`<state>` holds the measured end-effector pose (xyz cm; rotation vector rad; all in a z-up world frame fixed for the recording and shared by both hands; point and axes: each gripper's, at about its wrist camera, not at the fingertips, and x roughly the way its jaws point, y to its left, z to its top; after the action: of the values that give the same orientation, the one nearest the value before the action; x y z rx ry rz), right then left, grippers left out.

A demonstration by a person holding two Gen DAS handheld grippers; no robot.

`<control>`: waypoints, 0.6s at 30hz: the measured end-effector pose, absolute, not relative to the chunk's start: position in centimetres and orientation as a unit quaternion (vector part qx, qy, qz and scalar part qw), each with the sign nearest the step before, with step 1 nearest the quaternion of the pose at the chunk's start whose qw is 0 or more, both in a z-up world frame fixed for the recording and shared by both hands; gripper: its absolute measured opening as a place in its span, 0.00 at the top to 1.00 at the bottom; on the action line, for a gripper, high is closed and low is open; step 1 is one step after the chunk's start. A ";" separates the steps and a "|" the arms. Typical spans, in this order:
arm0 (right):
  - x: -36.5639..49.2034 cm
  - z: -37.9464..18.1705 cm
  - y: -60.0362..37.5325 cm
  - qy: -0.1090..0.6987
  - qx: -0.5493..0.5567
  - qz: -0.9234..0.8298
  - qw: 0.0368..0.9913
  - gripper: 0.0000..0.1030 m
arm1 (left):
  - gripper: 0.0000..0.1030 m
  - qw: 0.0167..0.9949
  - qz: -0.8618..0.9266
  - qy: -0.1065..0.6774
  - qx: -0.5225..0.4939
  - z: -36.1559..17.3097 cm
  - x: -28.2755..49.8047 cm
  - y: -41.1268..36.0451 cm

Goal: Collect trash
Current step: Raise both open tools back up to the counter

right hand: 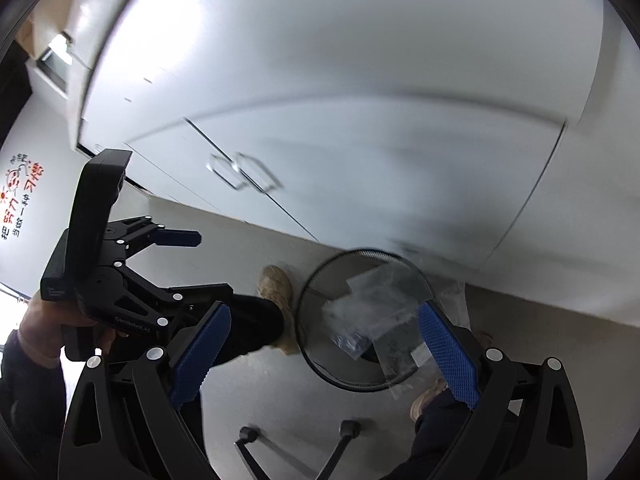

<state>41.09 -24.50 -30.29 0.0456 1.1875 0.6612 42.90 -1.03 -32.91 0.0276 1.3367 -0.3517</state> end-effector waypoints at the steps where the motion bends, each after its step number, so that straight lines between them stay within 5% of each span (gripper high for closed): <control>1: 41.0 -29.3 -24.5 0.541 0.019 0.310 0.781 0.07 | 0.04 0.776 -0.166 0.608 0.015 -31.8 42.8 -1.0; 18: 41.9 -10.0 -27.3 0.380 0.011 0.345 0.858 0.04 | 0.04 0.852 -0.310 0.413 0.082 -7.9 42.3 -2.8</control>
<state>41.87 -27.32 -9.98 0.0239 0.7975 0.7235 42.26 -2.79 -7.93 0.1722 0.8690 -0.6527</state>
